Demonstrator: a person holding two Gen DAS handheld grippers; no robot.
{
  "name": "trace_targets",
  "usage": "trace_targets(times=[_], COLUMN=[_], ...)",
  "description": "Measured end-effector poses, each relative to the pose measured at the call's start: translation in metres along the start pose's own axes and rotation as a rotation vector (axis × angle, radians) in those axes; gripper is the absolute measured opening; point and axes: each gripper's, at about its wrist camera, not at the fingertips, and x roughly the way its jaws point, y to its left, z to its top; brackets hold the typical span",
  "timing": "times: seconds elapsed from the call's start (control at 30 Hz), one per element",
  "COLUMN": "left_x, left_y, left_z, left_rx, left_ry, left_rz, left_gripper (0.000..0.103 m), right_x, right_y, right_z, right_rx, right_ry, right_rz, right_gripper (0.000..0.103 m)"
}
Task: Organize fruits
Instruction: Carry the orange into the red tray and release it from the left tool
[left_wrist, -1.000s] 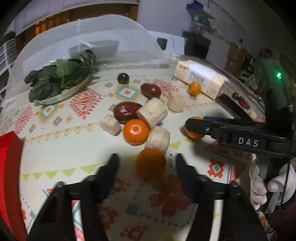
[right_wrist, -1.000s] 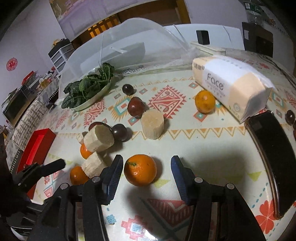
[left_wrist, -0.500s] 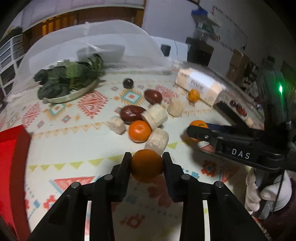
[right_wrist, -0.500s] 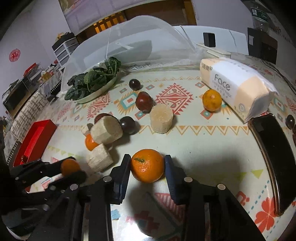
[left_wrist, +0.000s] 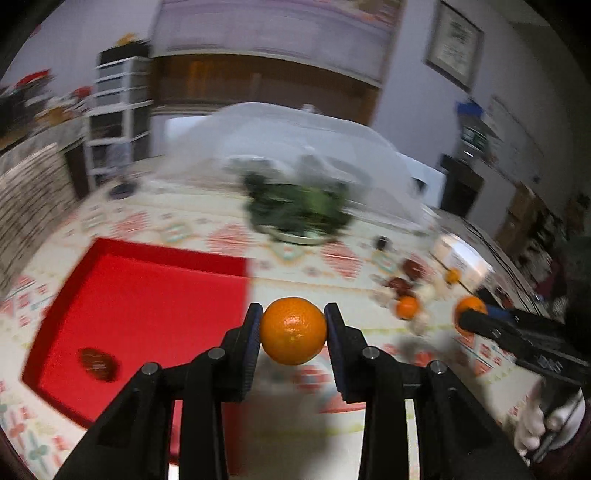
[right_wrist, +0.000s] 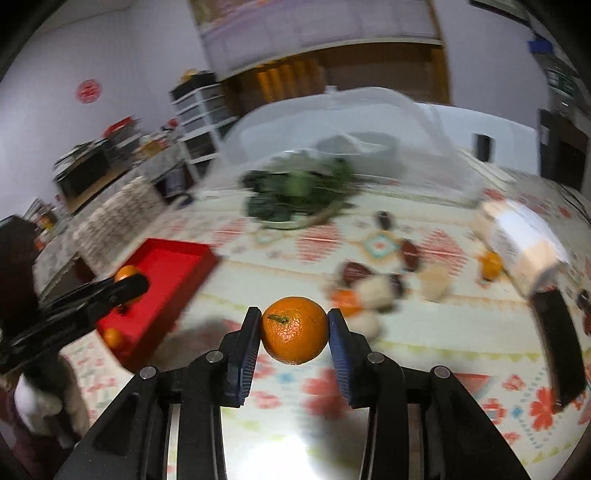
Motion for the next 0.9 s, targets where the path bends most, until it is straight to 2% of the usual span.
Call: trace_targets(times=[0.2, 0.47, 0.73, 0.9], left_x=[-0.002, 0.039, 0.059, 0.054], left_y=[0.078, 0.142, 0.163, 0.169], left_z=[0.01, 0.019, 0.014, 0.015], left_rx=[-0.102, -0.199, -0.253, -0.286], left_ry=[0.017, 0.117, 0.164, 0.151], left_rz=[0.074, 0.107, 0.092, 0.068], left_gripper=[0.033, 0.033, 0.033, 0.044], right_x=[0.044, 0.121, 0.173, 0.179], right_y=[0.077, 0.159, 0.185, 0.192], right_z=[0.007, 0.001, -0.007, -0.01], right_rx=[-0.058, -0.154, -0.181, -0.206], right_ry=[0.078, 0.197, 0.278, 0.271], right_rz=[0.135, 0.209, 0.208, 0.196], right_gripper=[0.039, 0.039, 0.04, 0.041])
